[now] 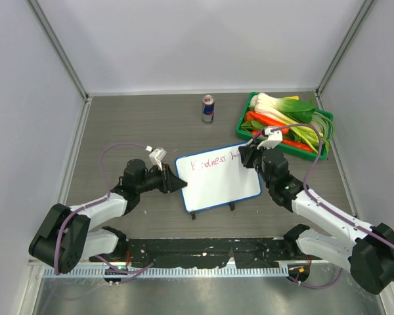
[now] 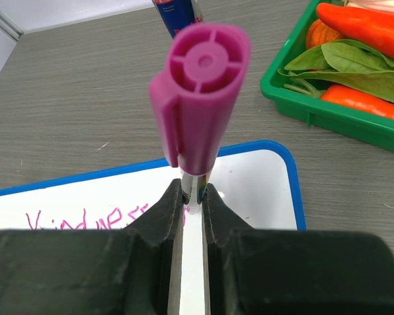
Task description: Write a sentence on the whiteboard
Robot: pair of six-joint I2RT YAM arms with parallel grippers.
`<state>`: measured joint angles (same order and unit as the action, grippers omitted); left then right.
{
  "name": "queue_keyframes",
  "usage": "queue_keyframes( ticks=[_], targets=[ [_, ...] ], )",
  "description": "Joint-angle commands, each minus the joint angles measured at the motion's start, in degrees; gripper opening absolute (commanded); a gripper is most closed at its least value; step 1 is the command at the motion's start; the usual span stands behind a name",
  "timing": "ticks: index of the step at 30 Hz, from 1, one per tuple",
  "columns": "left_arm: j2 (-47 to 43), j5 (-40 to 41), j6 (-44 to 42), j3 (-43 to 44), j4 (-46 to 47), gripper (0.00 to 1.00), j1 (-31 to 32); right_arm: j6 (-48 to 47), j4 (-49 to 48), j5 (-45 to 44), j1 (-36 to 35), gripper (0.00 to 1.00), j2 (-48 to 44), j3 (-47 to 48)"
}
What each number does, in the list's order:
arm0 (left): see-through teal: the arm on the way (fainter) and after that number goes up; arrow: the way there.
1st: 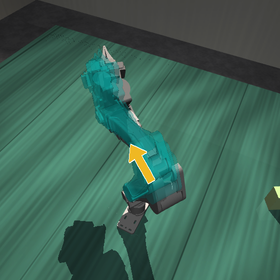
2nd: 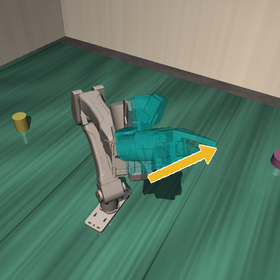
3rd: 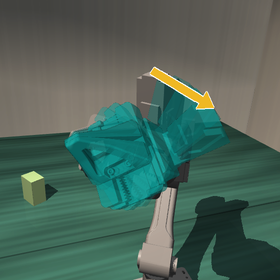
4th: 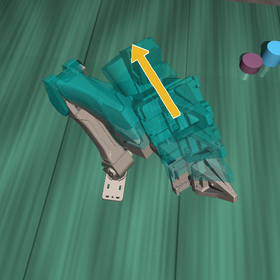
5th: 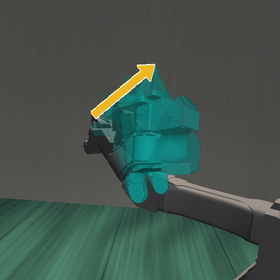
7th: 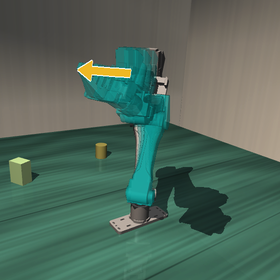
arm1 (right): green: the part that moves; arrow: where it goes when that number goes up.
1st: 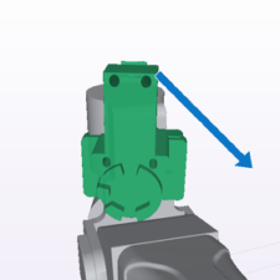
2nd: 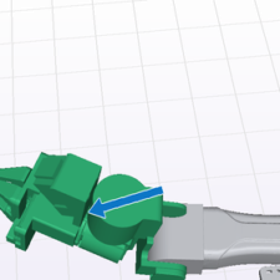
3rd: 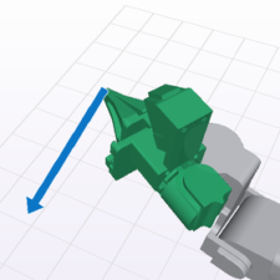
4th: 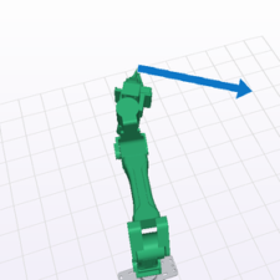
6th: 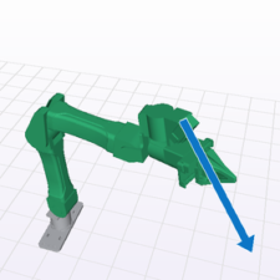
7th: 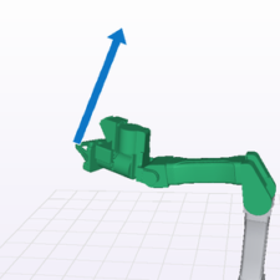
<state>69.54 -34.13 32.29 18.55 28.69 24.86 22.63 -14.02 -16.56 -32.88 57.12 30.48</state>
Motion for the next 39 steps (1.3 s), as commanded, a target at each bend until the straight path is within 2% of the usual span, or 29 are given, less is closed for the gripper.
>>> queue_keyframes(
  ticks=[1, 15, 24, 39],
  targets=[
    [0.77, 1.35, -3.64, 0.79, -1.53, 0.00, 0.63, -0.31, 1.28, 0.47, 0.10, 0.01, -0.87, 0.37],
    [0.95, 1.26, -3.73, 0.79, -1.53, 0.00, 0.63, 2.06, -0.30, 4.16, 0.10, 0.01, -0.70, 0.55],
    [0.86, 1.35, -3.73, 0.88, -1.53, 0.00, 0.63, 2.06, -0.39, 1.01, 0.19, 0.01, -7.20, 0.11],
    [0.86, 1.26, -3.73, 0.79, -1.53, 0.00, 0.63, 2.33, -2.85, -0.41, 0.36, 0.01, -2.28, -0.33]
  ],
)
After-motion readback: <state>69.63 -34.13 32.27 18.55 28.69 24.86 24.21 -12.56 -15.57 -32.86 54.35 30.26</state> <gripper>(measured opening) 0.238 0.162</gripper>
